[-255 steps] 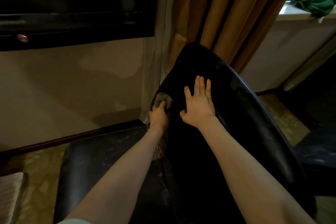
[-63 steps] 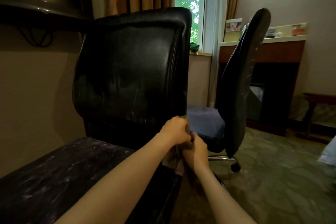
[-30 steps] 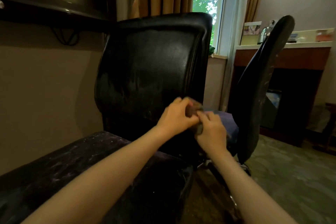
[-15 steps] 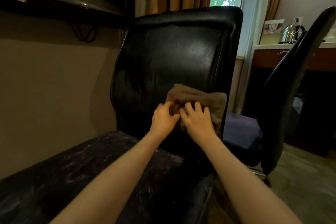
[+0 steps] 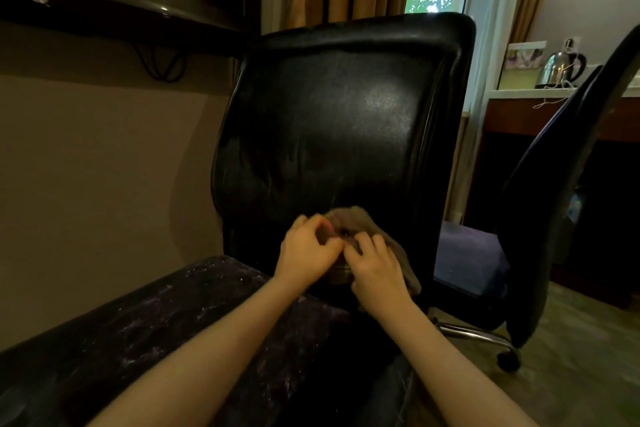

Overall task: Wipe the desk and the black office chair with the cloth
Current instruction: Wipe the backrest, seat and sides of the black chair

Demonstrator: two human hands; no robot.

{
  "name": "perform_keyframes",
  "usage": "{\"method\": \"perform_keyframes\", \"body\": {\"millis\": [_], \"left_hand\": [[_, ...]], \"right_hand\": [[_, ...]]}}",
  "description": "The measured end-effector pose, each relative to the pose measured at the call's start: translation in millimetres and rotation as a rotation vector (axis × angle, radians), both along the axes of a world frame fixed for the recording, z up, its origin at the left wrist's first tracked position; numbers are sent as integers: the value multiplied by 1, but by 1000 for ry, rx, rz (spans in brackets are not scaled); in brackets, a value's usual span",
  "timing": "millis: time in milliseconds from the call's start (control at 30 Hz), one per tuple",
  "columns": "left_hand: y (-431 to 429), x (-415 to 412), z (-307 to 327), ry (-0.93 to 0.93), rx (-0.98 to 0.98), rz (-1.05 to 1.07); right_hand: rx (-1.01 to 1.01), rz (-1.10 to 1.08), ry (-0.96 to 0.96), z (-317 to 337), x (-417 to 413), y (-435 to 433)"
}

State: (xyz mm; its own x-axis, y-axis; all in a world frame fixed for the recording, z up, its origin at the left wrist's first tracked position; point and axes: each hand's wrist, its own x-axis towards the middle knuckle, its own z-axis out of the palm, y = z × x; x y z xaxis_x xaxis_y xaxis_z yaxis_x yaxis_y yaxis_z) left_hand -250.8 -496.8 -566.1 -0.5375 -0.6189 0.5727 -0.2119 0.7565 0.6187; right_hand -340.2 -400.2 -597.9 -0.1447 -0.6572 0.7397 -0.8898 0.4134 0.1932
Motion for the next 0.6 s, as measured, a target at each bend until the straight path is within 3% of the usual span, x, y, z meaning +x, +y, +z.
{"method": "perform_keyframes", "body": {"millis": [100,233,300,400,600], "left_hand": [[-2,6,46,205,-99,-48],[-8,5,107,349,-232,-78],[-17,1,127,280,-233,-54],[-32,-9,126,104,-168,-1],[-54,-3,63,14,80,20]], "right_hand": [[-276,72,113,47,-2,-13],[-445,-59,335,118,-8,-23],[-316,-183,282,146,-5,-29],[36,-261,6,148,-4,-40],[226,-221,93,107,-1,-65]]}}
